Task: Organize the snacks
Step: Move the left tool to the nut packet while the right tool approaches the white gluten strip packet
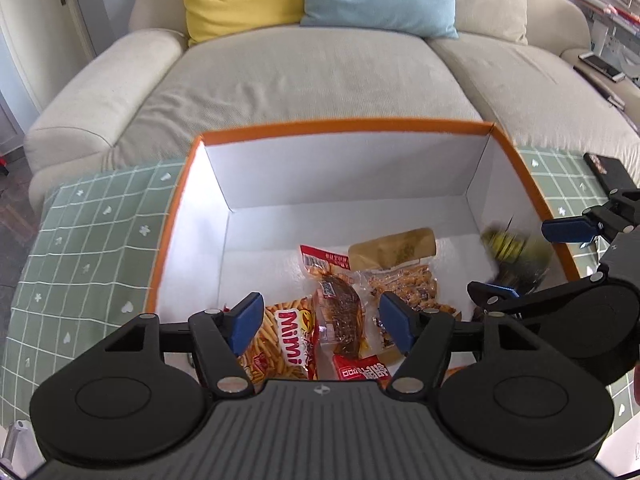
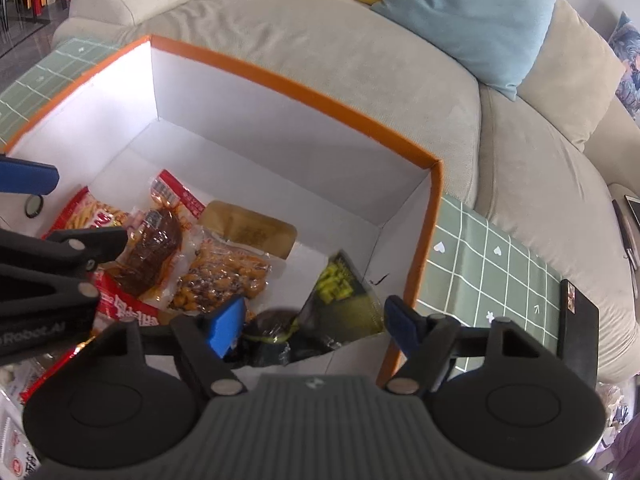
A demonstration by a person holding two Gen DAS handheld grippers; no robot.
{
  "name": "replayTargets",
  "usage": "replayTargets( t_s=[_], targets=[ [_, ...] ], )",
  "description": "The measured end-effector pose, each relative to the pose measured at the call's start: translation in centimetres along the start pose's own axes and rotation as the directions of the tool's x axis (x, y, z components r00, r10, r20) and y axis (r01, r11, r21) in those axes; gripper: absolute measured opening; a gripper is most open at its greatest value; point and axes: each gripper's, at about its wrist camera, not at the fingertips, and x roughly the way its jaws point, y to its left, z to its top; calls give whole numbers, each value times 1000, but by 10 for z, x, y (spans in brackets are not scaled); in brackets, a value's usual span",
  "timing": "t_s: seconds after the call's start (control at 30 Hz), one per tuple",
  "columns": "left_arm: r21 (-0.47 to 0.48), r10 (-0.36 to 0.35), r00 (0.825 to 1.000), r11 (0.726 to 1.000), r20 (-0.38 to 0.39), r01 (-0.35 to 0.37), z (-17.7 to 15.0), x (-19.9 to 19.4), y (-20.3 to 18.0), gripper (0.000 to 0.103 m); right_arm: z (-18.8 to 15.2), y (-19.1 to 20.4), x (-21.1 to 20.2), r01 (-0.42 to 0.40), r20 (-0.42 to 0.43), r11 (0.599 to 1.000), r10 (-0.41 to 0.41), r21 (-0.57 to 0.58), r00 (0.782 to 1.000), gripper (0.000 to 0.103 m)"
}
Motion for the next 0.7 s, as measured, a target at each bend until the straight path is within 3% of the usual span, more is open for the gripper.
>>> replayTargets(
  t_s=[0.13, 0.4, 0.53, 0.7],
  targets=[
    [-2, 10, 999, 1000, 47, -10, -3, -18, 1, 81, 0, -2, -20, 5, 53, 1000, -6, 17, 999, 80],
    [-21, 40, 984, 999, 172, -37, -22, -63, 6, 81, -23, -9, -62, 5, 166, 995, -21, 99, 986, 80],
    [-5, 79, 968, 997, 239, -80, -41, -82, 4, 81, -48, -8, -84, 4, 251, 987, -45, 160, 967, 80],
    [24, 56, 954, 998, 294, -66, -68, -101, 2, 81, -86, -2, -108, -29, 337, 970, -56, 242, 940, 80]
  ],
)
